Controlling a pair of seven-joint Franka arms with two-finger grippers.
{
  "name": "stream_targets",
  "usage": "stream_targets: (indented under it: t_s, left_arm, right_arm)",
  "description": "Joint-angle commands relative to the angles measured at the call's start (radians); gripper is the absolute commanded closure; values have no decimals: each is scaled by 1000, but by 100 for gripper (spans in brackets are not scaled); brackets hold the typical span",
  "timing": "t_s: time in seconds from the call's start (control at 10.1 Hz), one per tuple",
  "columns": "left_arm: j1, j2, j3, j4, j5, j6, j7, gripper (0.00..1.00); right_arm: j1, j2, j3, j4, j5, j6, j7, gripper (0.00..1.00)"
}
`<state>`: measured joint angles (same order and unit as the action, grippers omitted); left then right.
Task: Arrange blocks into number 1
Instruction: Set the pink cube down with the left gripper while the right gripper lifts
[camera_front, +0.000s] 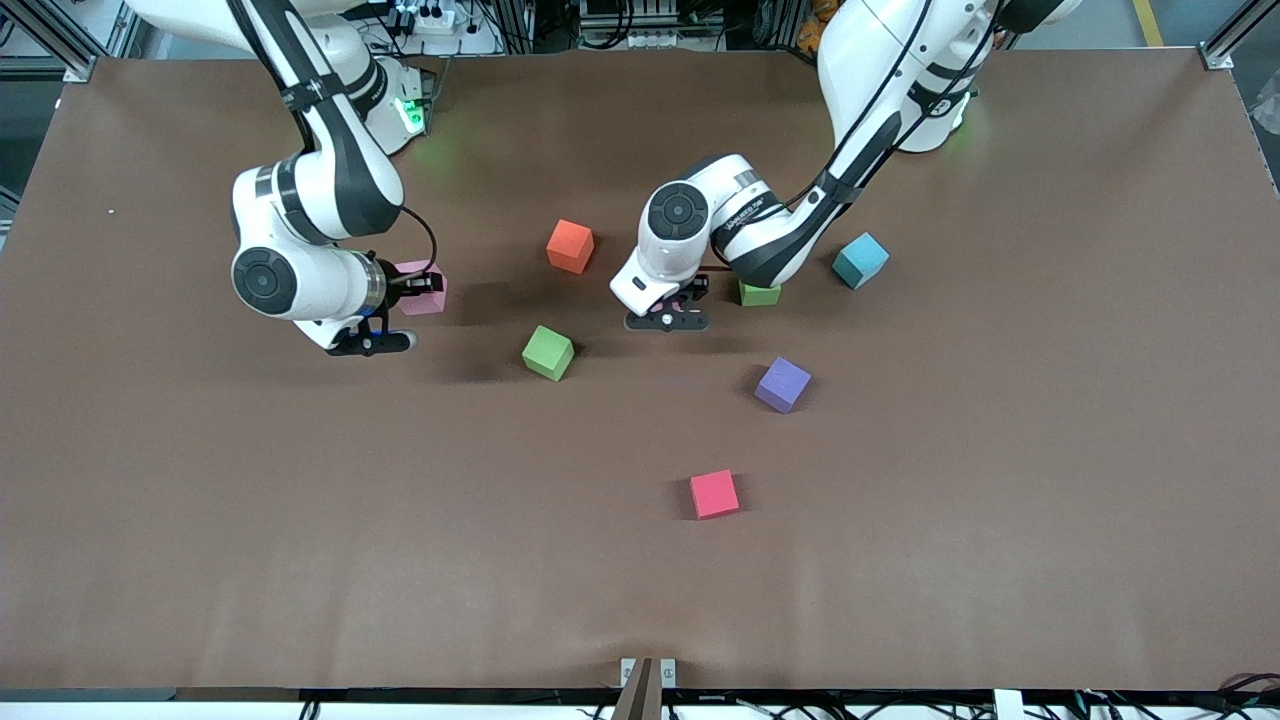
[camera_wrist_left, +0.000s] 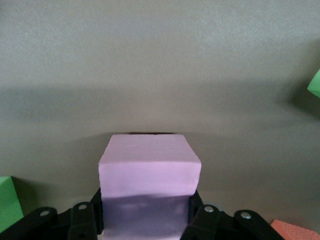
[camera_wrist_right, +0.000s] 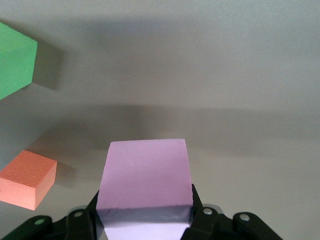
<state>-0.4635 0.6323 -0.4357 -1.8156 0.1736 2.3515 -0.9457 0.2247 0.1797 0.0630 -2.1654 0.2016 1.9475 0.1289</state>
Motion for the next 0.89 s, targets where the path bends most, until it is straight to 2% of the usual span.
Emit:
stream_targets:
  t_s: [0.0, 0.1, 0.2, 0.49, 0.79]
  left_arm:
    - [16, 9, -11, -17, 41, 31, -35, 100]
    - [34, 13, -11, -14, 41, 31, -25, 43]
    - [34, 10, -11, -13, 41, 31, -38, 0]
    - [78, -63, -30, -8, 35, -9, -41, 0]
    - [220, -238, -78, -4, 24, -160, -24, 0]
  right_arm:
    - [25, -6, -5, 12, 19, -8, 12, 100]
    - [31, -6, -5, 12, 21, -5, 12, 100]
    - [38, -5, -6, 12, 19, -2, 12, 100]
    - [59, -3, -5, 15, 21, 1, 41, 100]
    - [155, -2, -5, 54, 21, 7, 101, 100]
